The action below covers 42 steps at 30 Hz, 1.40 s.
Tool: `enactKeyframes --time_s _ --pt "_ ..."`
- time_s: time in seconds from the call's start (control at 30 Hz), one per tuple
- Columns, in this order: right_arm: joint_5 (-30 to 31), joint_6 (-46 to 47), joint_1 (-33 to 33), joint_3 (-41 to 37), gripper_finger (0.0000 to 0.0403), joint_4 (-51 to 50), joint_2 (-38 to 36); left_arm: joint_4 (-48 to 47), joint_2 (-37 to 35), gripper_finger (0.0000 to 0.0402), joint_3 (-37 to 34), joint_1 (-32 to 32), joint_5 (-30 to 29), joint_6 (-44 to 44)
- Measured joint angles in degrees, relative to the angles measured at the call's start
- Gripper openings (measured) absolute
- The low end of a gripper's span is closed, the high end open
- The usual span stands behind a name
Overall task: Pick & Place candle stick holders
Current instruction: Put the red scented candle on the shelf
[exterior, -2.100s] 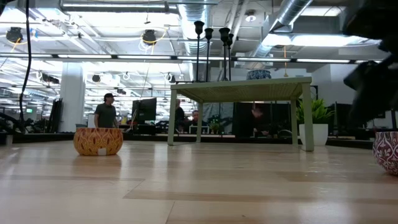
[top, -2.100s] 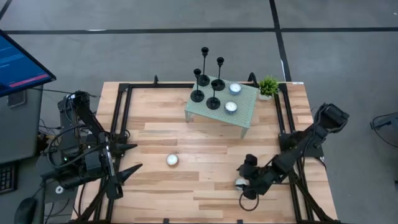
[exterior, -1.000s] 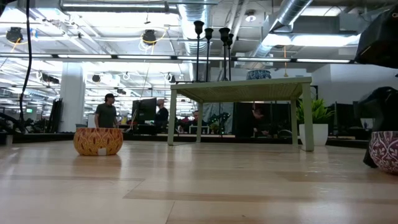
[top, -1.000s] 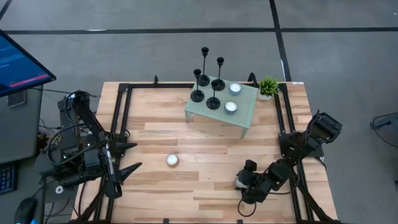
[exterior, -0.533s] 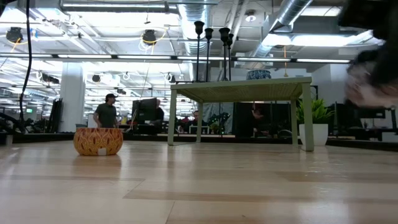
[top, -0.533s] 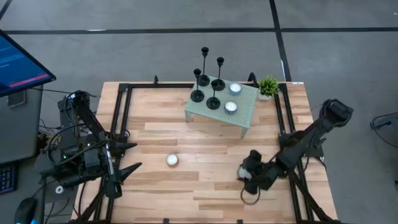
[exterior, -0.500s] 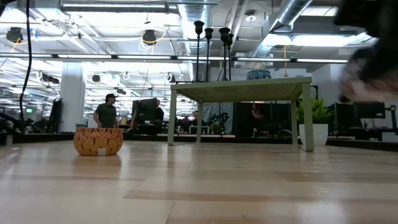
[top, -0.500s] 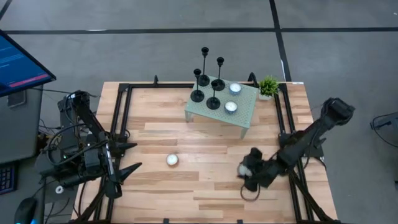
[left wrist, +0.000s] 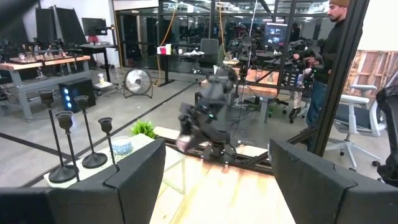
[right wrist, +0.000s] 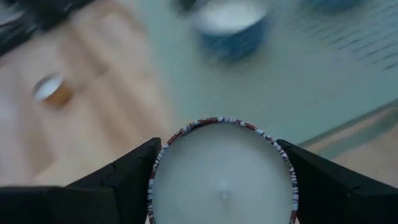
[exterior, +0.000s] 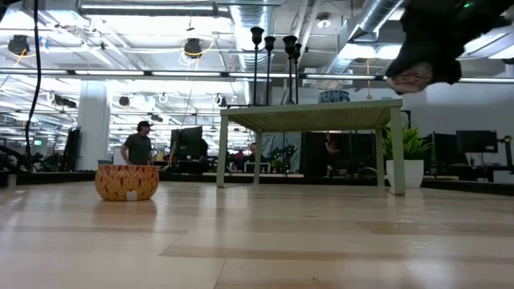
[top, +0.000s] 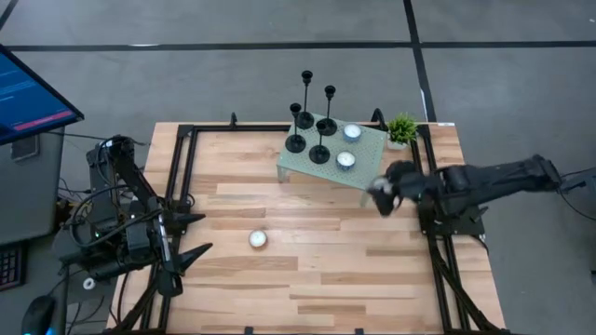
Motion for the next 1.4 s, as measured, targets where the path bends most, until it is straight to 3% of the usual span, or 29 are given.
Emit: enactKeyframes --time_s 0.27,0.57,0.83,1.4 --pt "-0.6 -16.4 -21.4 5.8 0.0287 0.0 -1.9 0.0 0.0 0.0287 0.0 0.0 0.0 0.0" --pt "-12.5 -28.0 -38.1 12.0 0.0287 0.6 7.2 0.0 0.0 0.0287 0.0 0.0 0.0 0.0" --pt "-18.9 -33.4 -43.7 13.9 0.0287 0.3 15.8 0.0 0.0 0.0287 0.0 0.0 0.0 0.0" --pt "-22.1 -36.7 -47.0 14.3 0.0305 5.3 22.6 0.0 0.0 0.0287 0.0 0.0 0.0 0.0"
